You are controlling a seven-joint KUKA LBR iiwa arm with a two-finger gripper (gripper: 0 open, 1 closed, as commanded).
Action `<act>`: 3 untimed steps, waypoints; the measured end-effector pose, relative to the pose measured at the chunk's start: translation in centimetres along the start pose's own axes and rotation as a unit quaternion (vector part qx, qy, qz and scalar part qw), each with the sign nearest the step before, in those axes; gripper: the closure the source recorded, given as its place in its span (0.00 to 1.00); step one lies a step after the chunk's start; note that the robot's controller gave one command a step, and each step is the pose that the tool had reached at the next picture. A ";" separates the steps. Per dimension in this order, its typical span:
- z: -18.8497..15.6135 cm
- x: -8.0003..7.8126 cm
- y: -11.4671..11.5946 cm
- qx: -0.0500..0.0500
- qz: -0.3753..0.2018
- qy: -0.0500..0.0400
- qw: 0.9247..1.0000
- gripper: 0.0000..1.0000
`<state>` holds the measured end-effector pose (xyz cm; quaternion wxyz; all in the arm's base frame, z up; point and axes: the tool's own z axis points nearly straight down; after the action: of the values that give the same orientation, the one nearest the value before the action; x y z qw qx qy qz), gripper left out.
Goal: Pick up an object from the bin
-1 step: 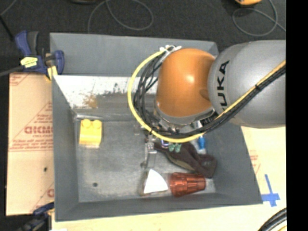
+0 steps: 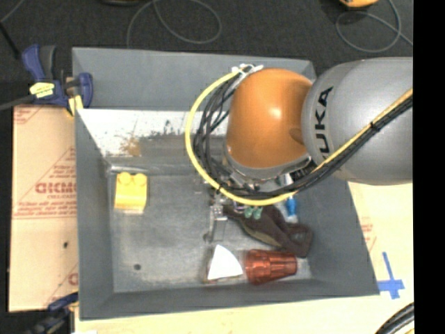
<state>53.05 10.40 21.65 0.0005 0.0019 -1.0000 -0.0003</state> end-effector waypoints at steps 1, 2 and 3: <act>2.0 -0.5 -1.0 0.000 -0.027 -0.003 1.000 0.00; 4.0 1.3 -3.2 0.000 -0.013 0.000 1.000 0.00; 6.9 2.6 -4.4 0.000 -0.015 -0.003 1.000 0.00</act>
Offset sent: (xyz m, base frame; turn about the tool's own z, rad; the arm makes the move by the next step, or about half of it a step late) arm -0.0255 -0.0439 -0.0452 0.0261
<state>50.45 5.98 14.74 -0.0029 0.0172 -0.9998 -0.0004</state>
